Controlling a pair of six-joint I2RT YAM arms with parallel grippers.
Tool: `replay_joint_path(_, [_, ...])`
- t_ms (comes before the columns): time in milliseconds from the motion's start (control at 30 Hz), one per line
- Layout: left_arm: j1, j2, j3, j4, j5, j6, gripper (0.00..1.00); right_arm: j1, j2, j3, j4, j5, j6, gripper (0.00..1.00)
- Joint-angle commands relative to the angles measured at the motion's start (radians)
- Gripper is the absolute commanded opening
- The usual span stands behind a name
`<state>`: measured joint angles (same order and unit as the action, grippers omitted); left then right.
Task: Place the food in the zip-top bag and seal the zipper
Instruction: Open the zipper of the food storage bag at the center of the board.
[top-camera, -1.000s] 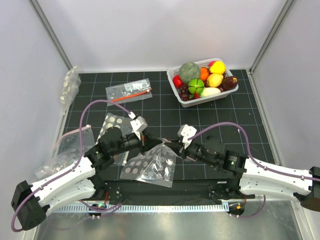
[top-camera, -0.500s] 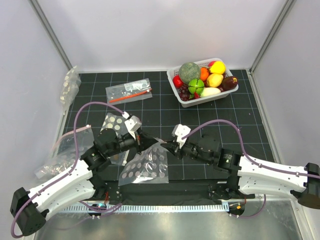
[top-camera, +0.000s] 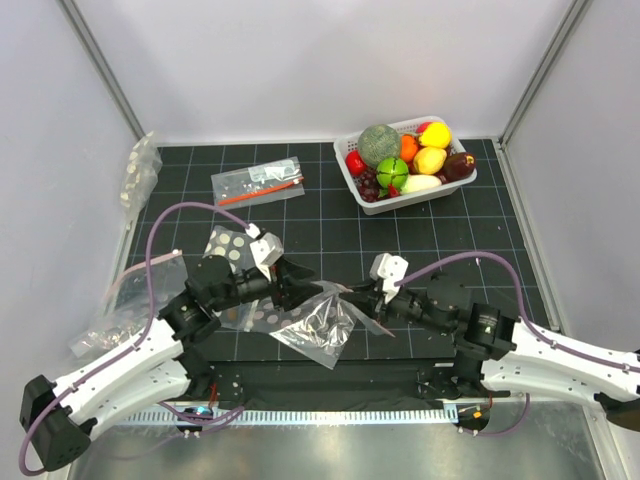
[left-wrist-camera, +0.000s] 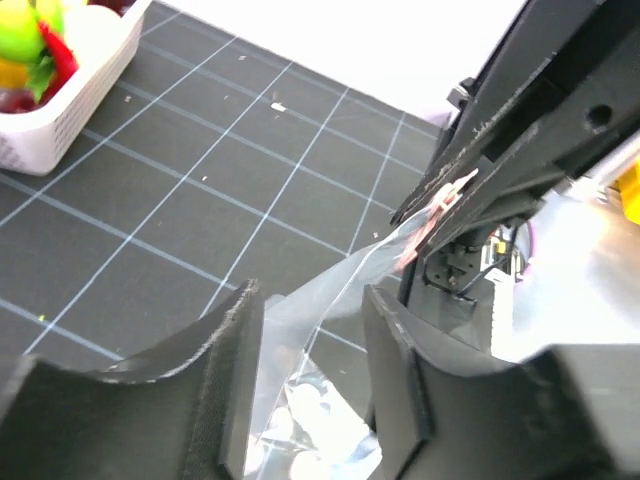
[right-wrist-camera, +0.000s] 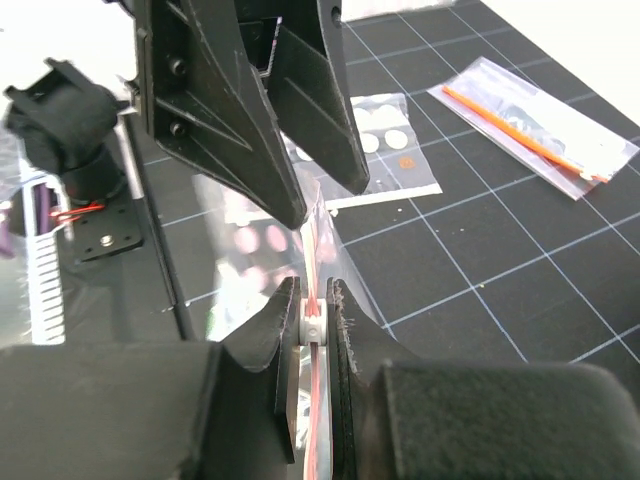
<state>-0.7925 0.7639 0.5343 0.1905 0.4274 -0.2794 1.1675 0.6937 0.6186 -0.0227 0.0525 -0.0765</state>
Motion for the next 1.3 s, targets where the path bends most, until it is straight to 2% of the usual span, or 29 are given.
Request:
replay_joint_path(0, [-0.014,-0.044,0.026,0.059,0.045,0.017,0.50,-0.002,-0.046,0.033,-0.060,-0.077,-0.016,0.01])
replay_joint_path(133, [-0.036,-0.037,0.024,0.107,0.119,0.013,0.56,-0.002,-0.020,0.067,-0.123,-0.157,-0.031,0.01])
replay_joint_path(333, [-0.070,0.021,0.052,0.109,0.200,0.023,0.57,-0.002,0.064,0.102,-0.151,-0.220,-0.046,0.01])
replay_joint_path(500, [-0.086,0.055,0.069,0.092,0.229,0.042,0.56,-0.002,0.061,0.102,-0.146,-0.227,-0.046,0.01])
replay_joint_path(633, [-0.097,0.078,0.081,0.067,0.235,0.059,0.48,0.000,0.047,0.096,-0.143,-0.232,-0.042,0.01])
replay_joint_path(800, [-0.105,0.100,0.090,0.058,0.237,0.065,0.48,-0.002,0.041,0.096,-0.143,-0.240,-0.040,0.01])
replay_joint_path(900, [-0.109,0.115,0.092,0.059,0.232,0.071,0.33,-0.002,0.043,0.095,-0.138,-0.246,-0.039,0.01])
replay_joint_path(933, [-0.109,0.123,0.095,0.059,0.229,0.071,0.21,-0.002,0.044,0.096,-0.138,-0.249,-0.039,0.01])
replay_joint_path(967, [-0.109,0.130,0.098,0.059,0.232,0.072,0.15,-0.002,0.046,0.096,-0.140,-0.249,-0.037,0.01])
replay_joint_path(1000, [-0.113,0.149,0.104,0.059,0.241,0.071,0.04,-0.002,0.049,0.096,-0.137,-0.247,-0.037,0.01])
replay_joint_path(1033, [-0.114,0.158,0.110,0.059,0.254,0.072,0.00,-0.002,0.050,0.096,-0.138,-0.244,-0.036,0.01])
replay_joint_path(1133, [-0.119,0.164,0.115,0.061,0.269,0.068,0.00,-0.002,0.056,0.093,-0.135,-0.243,-0.037,0.01])
replay_joint_path(1267, [-0.119,0.100,0.095,0.047,0.189,0.068,0.00,-0.002,0.078,0.090,-0.135,-0.232,-0.037,0.01])
